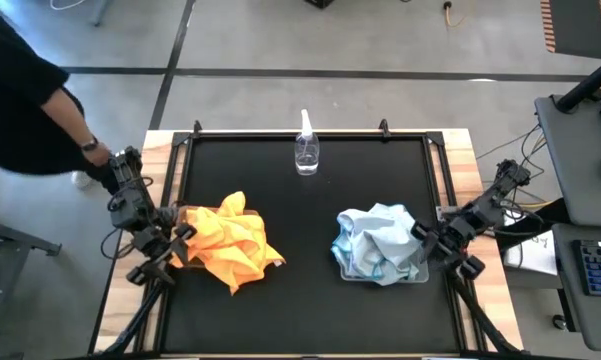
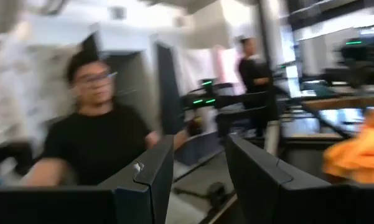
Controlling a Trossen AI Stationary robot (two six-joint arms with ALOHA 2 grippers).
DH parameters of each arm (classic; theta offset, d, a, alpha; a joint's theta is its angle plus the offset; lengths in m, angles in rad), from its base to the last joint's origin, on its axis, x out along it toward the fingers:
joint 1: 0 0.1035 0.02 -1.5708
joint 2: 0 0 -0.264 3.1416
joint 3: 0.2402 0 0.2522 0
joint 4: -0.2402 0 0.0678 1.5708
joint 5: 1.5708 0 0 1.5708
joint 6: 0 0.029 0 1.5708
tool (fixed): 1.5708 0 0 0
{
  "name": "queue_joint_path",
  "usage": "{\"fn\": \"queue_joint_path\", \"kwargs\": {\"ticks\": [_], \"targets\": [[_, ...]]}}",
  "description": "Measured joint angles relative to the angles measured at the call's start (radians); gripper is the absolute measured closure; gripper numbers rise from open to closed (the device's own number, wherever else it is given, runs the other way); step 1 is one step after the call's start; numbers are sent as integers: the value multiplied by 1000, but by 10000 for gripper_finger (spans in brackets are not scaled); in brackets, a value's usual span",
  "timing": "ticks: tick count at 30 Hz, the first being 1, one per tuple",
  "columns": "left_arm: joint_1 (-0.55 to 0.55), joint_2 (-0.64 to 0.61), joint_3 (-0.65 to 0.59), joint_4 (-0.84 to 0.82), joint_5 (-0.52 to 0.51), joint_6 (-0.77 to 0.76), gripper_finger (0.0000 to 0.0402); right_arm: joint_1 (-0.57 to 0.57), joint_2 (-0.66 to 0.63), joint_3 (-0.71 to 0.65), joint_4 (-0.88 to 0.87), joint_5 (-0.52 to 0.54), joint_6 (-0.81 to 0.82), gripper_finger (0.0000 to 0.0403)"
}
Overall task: Sort microfiber towel by color & place in baskets
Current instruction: Return to Home Position
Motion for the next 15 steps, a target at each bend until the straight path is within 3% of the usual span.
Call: {"fn": "queue_joint_path", "kwargs": {"ticks": [4,15], "targets": [[0,0,0,-61,0,-82,208,0,0,0,-13,-121,-37,261],[0,0,-21,-96,-7,-73,208,0,0,-5,-73,-123,-35,261]]}}
